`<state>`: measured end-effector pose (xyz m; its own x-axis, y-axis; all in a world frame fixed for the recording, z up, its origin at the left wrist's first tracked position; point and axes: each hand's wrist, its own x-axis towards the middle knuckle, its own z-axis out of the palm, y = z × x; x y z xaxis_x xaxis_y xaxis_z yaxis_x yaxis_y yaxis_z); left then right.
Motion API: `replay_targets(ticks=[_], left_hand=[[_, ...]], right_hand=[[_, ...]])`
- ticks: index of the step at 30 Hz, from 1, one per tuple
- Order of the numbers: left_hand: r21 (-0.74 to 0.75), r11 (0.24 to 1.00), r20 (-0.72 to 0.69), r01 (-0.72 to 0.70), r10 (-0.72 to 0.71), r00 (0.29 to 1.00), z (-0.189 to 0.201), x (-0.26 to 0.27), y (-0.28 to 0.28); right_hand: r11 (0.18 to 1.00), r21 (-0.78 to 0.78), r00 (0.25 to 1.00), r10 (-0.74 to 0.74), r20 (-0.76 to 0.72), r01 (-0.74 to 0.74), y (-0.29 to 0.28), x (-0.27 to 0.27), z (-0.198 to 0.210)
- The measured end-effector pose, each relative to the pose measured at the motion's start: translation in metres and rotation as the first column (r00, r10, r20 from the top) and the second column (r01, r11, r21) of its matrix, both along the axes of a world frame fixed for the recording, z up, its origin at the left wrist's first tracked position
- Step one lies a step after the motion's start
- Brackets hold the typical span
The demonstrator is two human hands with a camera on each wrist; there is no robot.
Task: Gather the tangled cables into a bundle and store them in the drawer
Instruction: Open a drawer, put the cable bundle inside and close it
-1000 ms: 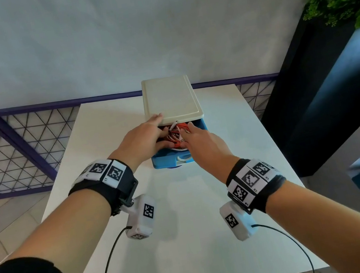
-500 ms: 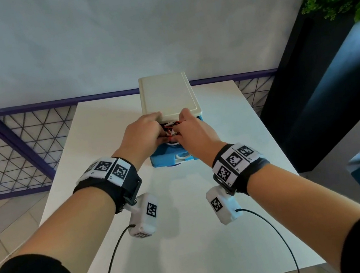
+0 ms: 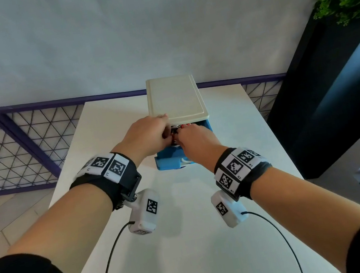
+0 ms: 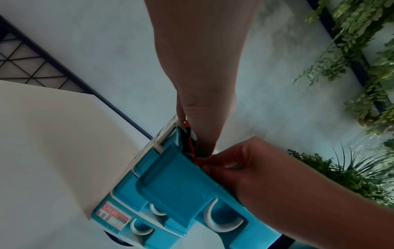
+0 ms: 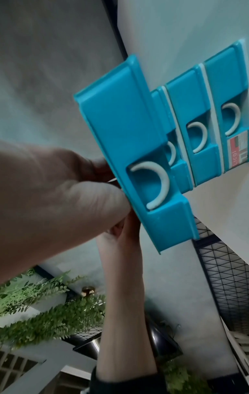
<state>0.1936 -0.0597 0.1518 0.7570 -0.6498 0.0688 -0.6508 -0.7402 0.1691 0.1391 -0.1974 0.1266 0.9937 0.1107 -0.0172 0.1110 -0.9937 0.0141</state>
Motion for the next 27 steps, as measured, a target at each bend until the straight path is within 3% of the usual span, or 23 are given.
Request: replay_targets(ticks=[5,8,12,17,21,27], left_hand=[[-0.094,0.996,-0.185,0.005,-0.022,0.983,0.006,-0.005,0.003],[-0.11,0.994,-0.25,0.01,-0.037,0.968,0.003,-0.013,0.003],[-0.148,0.989,-0.303,0.002,-0.047,0.952,0.001,-0.016,0.003],[-0.212,0.976,-0.434,-0.049,-0.049,0.899,-0.002,-0.017,0.002],[-0.262,0.959,-0.479,-0.107,-0.033,0.877,-0.002,-0.012,0.005],[-0.352,0.922,-0.577,-0.163,-0.076,0.813,-0.001,-0.003,0.008]], right_hand=[[0.994,0.109,0.998,-0.026,-0.054,0.032,-0.008,0.001,0.018],[0.954,0.297,0.999,-0.035,0.017,0.029,-0.017,-0.001,0.018],[0.915,0.403,0.993,-0.071,0.091,0.028,-0.02,-0.007,0.019],[0.959,0.284,0.999,-0.03,0.043,0.016,-0.017,-0.008,0.024],[0.998,0.066,0.991,-0.008,0.131,-0.001,-0.006,-0.004,0.015],[0.999,0.024,0.981,0.042,0.192,-0.048,0.002,0.004,0.009]])
